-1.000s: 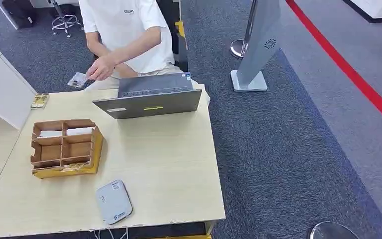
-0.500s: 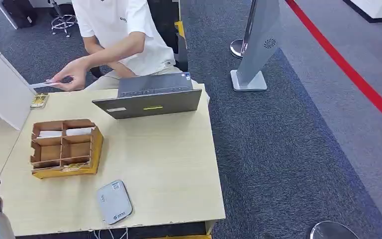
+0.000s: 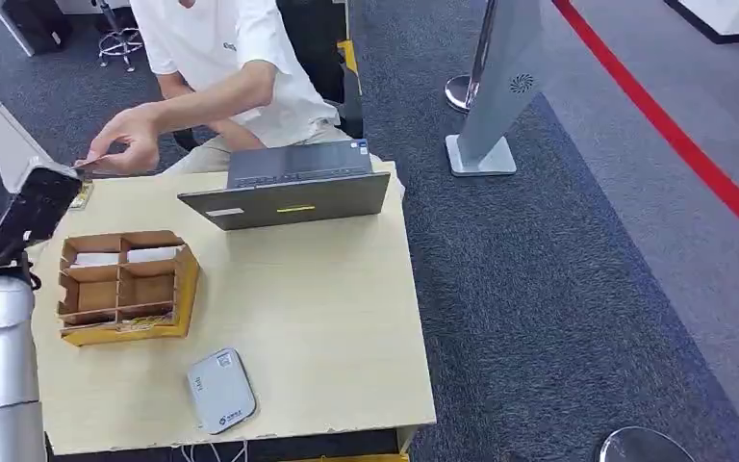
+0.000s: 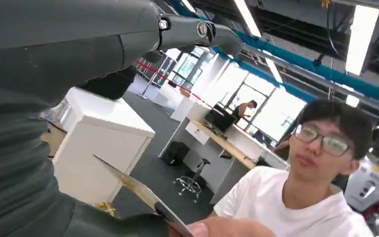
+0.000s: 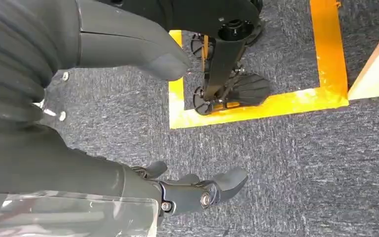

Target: Pass the card to the sensor for recognition and then transmit it.

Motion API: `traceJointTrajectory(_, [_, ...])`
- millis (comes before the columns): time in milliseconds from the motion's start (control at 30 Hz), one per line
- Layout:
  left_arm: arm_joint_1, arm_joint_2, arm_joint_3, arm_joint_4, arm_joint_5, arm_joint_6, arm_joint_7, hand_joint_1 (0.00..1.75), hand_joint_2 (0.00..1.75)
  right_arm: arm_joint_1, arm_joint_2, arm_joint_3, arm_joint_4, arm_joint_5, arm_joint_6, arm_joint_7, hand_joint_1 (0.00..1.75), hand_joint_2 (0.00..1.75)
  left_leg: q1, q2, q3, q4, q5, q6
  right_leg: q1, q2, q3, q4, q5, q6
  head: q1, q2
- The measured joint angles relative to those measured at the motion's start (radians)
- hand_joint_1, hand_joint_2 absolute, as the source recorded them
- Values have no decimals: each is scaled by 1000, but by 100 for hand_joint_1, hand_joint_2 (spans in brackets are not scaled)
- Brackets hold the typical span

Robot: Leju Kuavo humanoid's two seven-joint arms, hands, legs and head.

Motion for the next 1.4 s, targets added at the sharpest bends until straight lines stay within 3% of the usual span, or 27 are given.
traceJointTrajectory(167, [-91, 32, -75, 107, -76, -45, 57, 0, 175, 0, 0, 1, 1, 2, 0, 4, 0, 175, 0, 0, 0, 0, 0, 0, 0, 0, 0, 0, 0, 0, 0, 0])
traceJointTrajectory(200, [-110, 37, -90, 128, -91, -54, 67, 175, 175, 0, 0, 1, 1, 2, 0, 6, 0, 175, 0, 0, 0, 0, 0, 0, 0, 0, 0, 0, 0, 0, 0, 0])
traceJointTrajectory(900, [-461, 171, -401, 537, -384, -229, 307, 175, 175, 1, 0, 18, 10, 16, -6, 23, 0, 175, 0, 1, -1, 0, 1, -1, 0, 1, -1, 1, 1, -1, 0, 0])
traceJointTrajectory(1033, [-475, 190, -425, 564, -379, -219, 304, 175, 175, 1, -1, 23, 10, 19, -15, 23, 0, 175, 0, 1, -1, 0, 1, -1, 0, 1, -1, 2, 1, -1, 0, 0])
traceJointTrajectory(1300, [-468, 206, -442, 563, -376, -134, 300, 175, 175, 1, -1, 26, 12, 23, -20, 23, 0, 175, 0, 1, -1, 0, 1, -1, 0, 1, -1, 1, 1, -1, 0, 0])
traceJointTrajectory(1400, [-405, 216, -445, 481, -364, -104, 281, 175, 175, 3, -1, 26, 13, 14, -27, 18, 0, 175, 0, 1, -1, 0, 1, -1, 0, 1, -1, 1, 1, -1, 0, 0])
